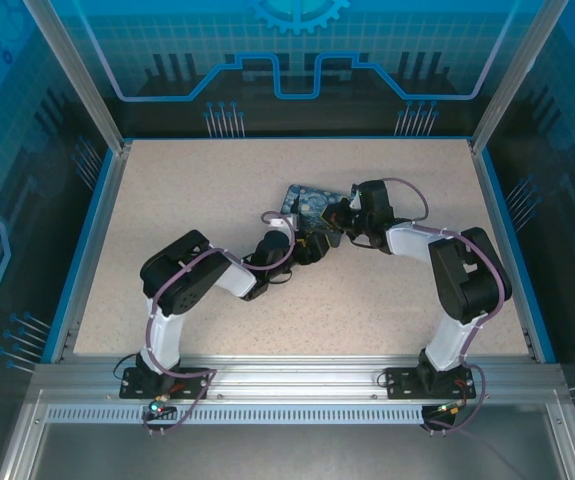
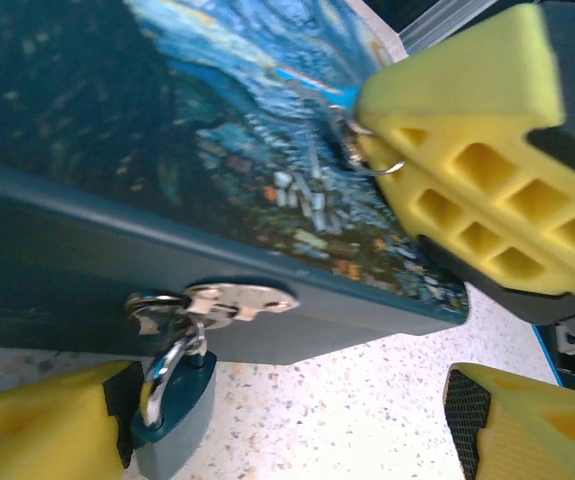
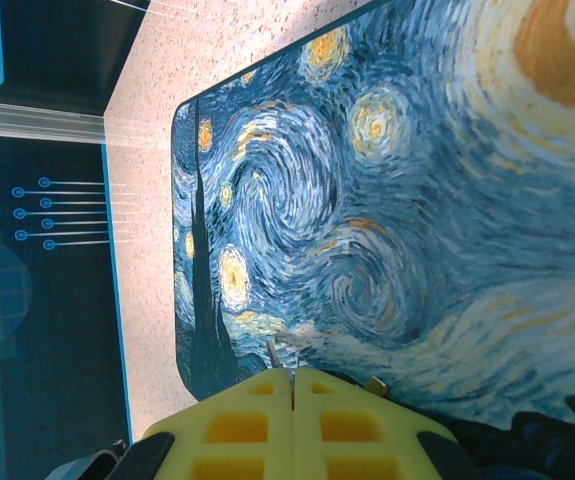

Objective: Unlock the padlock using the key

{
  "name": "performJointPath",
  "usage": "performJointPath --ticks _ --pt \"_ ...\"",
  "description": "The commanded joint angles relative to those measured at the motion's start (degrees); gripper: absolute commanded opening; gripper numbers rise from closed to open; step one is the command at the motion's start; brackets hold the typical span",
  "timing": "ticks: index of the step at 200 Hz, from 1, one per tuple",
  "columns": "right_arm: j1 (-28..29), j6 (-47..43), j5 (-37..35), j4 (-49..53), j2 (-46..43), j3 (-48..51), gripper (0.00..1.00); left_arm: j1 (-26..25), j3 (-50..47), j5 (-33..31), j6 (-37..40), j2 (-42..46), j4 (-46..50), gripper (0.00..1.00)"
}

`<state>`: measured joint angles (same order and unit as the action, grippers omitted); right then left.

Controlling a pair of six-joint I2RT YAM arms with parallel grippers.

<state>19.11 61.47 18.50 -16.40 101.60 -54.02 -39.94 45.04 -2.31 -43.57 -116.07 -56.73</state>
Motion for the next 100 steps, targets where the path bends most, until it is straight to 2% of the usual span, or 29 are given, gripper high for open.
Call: performJointPath --ticks 1,32,71,100 --pt "0.2 0.1 -0.1 3.9 1.6 -0.2 0.00 0.0 1.0 -1.6 -0.2 -1.6 1.8 0.79" --pt "0.0 0.1 -0.1 3.7 1.6 -0.1 0.00 0.1 1.3 -1.9 0.1 -2.4 2.1 0.75" --pt "0.0 0.1 0.0 3.6 1.8 0.0 0.00 0.2 2.2 -2.2 1.4 -3.0 2.9 0.63" --pt "-0.1 0.4 0.1 3.2 2.3 0.1 0.00 0.2 2.8 -3.8 2.0 -3.3 4.0 0.60"
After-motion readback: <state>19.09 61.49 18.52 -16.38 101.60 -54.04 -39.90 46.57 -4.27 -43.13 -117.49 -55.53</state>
